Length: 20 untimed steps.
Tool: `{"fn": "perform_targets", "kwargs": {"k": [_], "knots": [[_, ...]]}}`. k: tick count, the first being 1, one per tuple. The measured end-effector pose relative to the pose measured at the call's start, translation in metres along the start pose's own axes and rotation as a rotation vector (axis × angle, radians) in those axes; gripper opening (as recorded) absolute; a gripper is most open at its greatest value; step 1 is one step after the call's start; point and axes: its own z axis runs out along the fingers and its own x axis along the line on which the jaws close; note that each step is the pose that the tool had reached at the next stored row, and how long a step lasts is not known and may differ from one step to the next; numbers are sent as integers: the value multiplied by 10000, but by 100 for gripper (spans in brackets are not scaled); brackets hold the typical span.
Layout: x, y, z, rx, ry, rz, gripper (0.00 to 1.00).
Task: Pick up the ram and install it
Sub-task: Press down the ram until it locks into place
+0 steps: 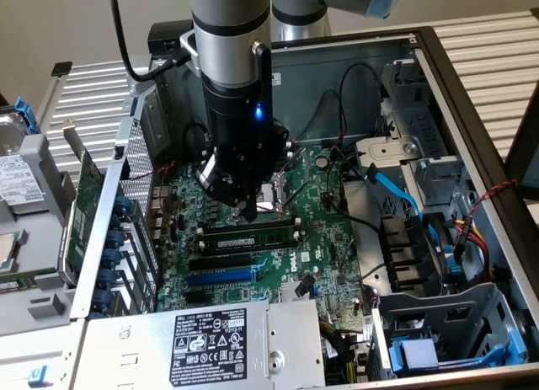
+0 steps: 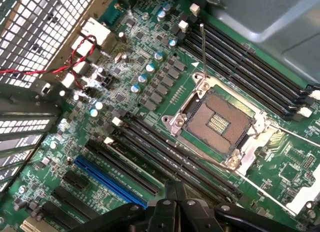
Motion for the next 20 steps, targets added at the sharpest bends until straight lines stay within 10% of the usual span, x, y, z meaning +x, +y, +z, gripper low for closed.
{"fn": "perform_targets", "kwargs": {"k": [20], "knots": [[0, 0, 0, -4, -37, 2620, 11]]}}
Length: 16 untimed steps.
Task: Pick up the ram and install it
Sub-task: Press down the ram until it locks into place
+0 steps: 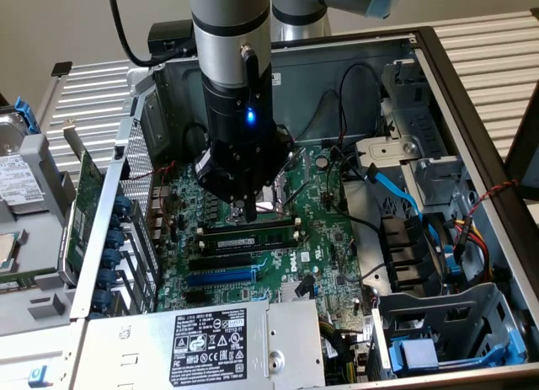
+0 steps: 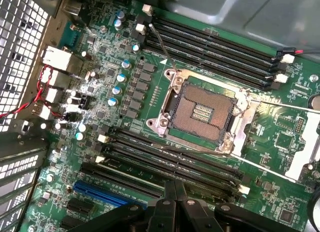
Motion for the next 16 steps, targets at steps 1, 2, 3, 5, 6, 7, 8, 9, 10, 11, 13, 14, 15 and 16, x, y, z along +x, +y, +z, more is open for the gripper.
{"fn": "perform_targets", "kwargs": {"k": [1, 2, 3, 5, 6, 7, 8, 9, 10, 11, 13, 14, 15, 16], "knots": [[0, 0, 0, 0, -2, 125, 11], [0, 0, 0, 0, -4, 262, 11], [0, 0, 0, 1, -5, 385, 11], [0, 0, 0, 3, -7, 626, 11], [0, 0, 0, 5, -9, 743, 11], [0, 0, 0, 9, -9, 861, 11], [1, 0, 0, 13, -8, 974, 11], [1, 0, 0, 17, -8, 1084, 11], [0, 0, 0, 20, -9, 1198, 11], [0, 0, 1, 24, -9, 1321, 11], [0, 0, 0, 44, -6, 1538, 11], [0, 0, 0, 56, -5, 1640, 11], [0, 0, 0, 76, 0, 1739, 11], [0, 0, 0, 104, 6, 1826, 11]]}}
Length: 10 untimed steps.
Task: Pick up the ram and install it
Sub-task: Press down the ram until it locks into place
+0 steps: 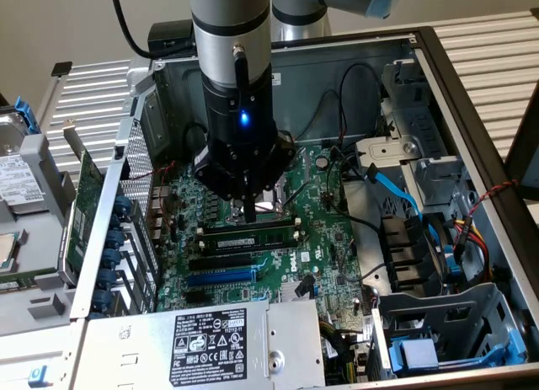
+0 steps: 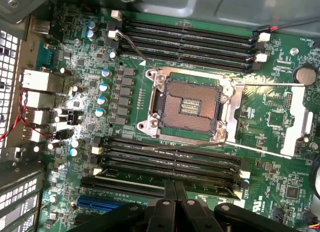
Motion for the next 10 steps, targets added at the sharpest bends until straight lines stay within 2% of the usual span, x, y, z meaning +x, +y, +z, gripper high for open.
{"fn": "perform_targets", "kwargs": {"k": [3, 5, 7, 10], "knots": [[0, 0, 0, 108, 13, 238, 11], [-1, -1, 0, 158, 18, 378, 11], [-1, -1, -1, 185, 22, 515, 11], [-1, 0, 0, 193, 22, 604, 11]]}}
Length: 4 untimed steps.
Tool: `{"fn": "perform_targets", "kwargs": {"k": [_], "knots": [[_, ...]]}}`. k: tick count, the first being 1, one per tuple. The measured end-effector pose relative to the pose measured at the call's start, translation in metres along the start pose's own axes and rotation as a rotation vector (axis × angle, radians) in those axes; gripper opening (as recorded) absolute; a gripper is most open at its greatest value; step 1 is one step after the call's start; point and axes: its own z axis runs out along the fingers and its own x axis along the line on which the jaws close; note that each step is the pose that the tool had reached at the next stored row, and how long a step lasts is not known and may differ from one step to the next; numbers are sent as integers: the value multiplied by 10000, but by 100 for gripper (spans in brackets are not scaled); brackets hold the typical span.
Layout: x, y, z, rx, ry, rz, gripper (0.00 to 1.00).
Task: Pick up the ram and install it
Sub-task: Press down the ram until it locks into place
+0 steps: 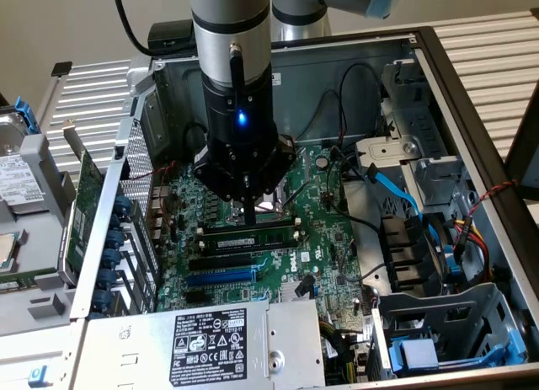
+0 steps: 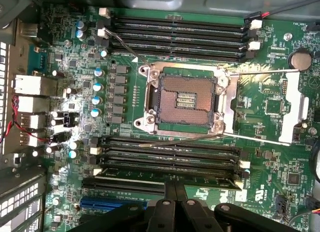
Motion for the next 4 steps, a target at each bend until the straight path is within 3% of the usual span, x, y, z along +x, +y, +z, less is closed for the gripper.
{"fn": "perform_targets", "kwargs": {"k": [4], "knots": [[0, 0, 0, 0, 0, 1, 11]]}}
